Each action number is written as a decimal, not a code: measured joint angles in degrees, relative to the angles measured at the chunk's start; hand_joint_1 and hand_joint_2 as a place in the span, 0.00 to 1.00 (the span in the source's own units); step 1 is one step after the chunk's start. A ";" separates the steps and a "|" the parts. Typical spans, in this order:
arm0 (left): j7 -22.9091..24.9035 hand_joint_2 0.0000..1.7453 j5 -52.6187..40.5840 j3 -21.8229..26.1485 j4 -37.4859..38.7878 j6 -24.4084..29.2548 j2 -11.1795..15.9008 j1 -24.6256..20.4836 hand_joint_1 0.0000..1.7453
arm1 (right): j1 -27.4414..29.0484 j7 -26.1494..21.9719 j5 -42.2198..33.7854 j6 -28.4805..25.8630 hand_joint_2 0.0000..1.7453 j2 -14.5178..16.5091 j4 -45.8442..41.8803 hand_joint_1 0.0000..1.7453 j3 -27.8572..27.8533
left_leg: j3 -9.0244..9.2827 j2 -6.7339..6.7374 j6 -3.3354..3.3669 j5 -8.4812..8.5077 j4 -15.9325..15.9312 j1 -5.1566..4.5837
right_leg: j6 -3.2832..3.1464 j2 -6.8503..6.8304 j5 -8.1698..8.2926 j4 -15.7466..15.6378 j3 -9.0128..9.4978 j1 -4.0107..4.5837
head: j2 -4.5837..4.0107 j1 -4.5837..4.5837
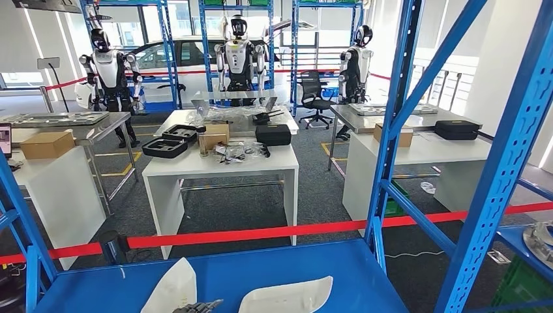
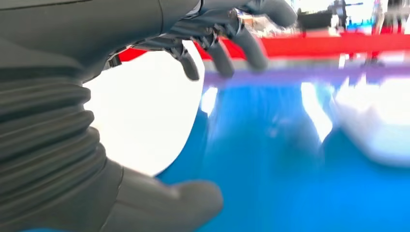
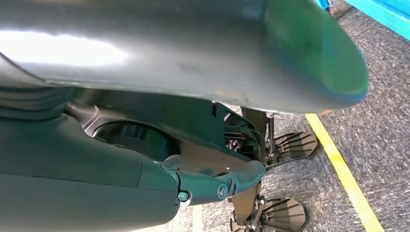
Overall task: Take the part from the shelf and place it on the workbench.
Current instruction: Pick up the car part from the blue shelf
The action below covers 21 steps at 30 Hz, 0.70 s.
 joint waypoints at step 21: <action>25.69 1.00 -15.00 3.79 0.29 9.19 -0.57 -1.16 0.00 | 0.02 0.19 -0.25 -0.24 1.00 0.00 0.00 0.00 0.00 | 0.01 0.02 0.00 0.00 -0.01 0.00 | 0.00 0.02 0.00 0.00 0.01 0.01 | 0.00 0.00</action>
